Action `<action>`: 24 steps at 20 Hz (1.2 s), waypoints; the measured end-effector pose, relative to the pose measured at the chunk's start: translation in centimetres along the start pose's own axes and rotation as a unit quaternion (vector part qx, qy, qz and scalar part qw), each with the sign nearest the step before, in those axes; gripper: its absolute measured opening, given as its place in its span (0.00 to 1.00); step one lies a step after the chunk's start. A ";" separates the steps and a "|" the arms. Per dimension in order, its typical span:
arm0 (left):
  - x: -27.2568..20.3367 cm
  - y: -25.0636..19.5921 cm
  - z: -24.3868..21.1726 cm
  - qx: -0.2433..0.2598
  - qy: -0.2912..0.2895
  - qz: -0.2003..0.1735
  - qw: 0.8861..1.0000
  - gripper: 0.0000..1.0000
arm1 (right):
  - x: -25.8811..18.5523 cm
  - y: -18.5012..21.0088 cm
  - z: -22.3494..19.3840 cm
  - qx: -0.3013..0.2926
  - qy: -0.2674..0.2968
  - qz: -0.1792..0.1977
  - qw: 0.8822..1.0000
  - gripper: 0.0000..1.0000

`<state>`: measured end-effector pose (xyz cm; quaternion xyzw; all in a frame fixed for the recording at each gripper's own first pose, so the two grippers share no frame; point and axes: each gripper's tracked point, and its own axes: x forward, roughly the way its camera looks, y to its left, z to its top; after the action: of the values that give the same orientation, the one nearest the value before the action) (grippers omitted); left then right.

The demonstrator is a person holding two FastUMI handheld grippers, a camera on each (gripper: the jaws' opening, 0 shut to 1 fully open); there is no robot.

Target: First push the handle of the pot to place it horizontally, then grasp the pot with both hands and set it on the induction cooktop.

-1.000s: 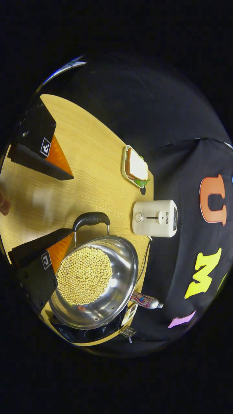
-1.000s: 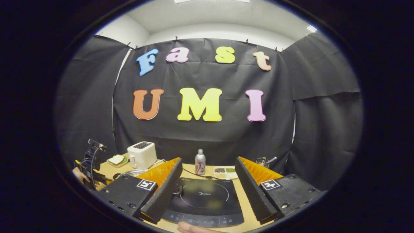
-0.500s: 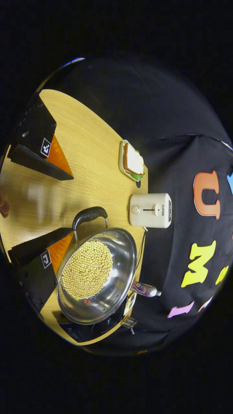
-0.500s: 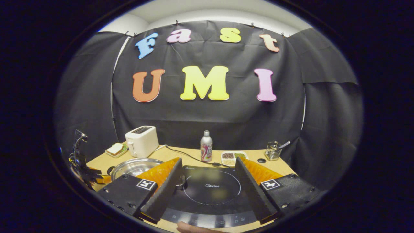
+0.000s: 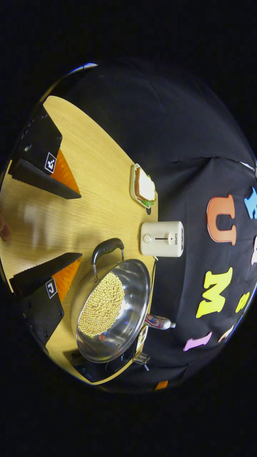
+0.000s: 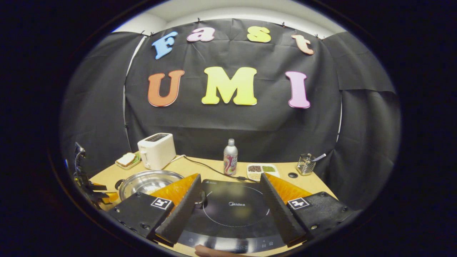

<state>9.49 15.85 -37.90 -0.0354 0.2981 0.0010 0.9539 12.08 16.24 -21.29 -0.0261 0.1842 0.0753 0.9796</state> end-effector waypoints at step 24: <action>6.2 -5.1 4.8 -0.036 0.115 -0.044 0.992 0.91 | 13.4 7.8 -10.7 -0.036 0.190 0.068 0.979 1.00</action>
<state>17.43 10.95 -37.12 -0.0825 0.4033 -0.0345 0.9107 19.37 24.93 -36.36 -0.0623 0.3659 0.1422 0.9176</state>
